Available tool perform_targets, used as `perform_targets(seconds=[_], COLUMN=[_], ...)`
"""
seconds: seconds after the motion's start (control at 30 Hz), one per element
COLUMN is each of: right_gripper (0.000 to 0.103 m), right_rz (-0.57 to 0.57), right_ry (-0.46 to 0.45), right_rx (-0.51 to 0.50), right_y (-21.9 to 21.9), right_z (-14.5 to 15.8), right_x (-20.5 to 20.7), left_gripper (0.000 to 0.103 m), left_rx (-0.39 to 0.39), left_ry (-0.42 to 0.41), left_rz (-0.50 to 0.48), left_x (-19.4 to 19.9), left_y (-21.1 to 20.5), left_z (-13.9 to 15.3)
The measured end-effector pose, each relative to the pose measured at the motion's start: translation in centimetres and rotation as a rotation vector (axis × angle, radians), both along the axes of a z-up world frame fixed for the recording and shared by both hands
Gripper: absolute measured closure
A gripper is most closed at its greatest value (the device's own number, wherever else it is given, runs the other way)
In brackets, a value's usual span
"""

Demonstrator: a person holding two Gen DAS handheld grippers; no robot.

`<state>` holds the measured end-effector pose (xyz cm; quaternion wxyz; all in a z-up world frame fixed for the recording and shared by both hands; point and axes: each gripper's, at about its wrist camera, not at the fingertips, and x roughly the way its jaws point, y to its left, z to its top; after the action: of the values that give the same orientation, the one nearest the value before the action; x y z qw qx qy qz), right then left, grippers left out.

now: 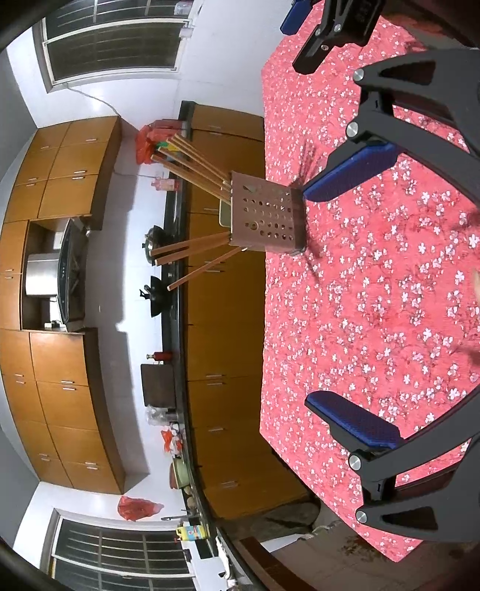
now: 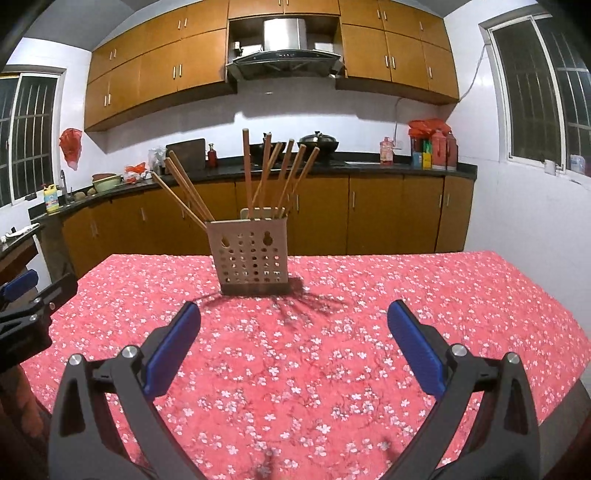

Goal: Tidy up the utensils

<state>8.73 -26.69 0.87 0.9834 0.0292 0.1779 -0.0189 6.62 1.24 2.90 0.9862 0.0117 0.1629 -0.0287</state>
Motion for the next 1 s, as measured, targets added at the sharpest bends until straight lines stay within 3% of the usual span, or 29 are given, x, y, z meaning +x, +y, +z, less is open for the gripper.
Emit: perform_targets(seconds=[1.0], right_gripper=[0.004], right_rz=[-0.01], right_ry=[-0.002], right_rx=[-0.037], right_y=[0.33], right_z=[-0.4], right_x=[-0.11], left_gripper=[0.002], left_rx=[-0.002], left_ry=[0.022], left_rz=[0.0], left_x=[-0.1], left_y=[-0.2], left_z=[-0.9])
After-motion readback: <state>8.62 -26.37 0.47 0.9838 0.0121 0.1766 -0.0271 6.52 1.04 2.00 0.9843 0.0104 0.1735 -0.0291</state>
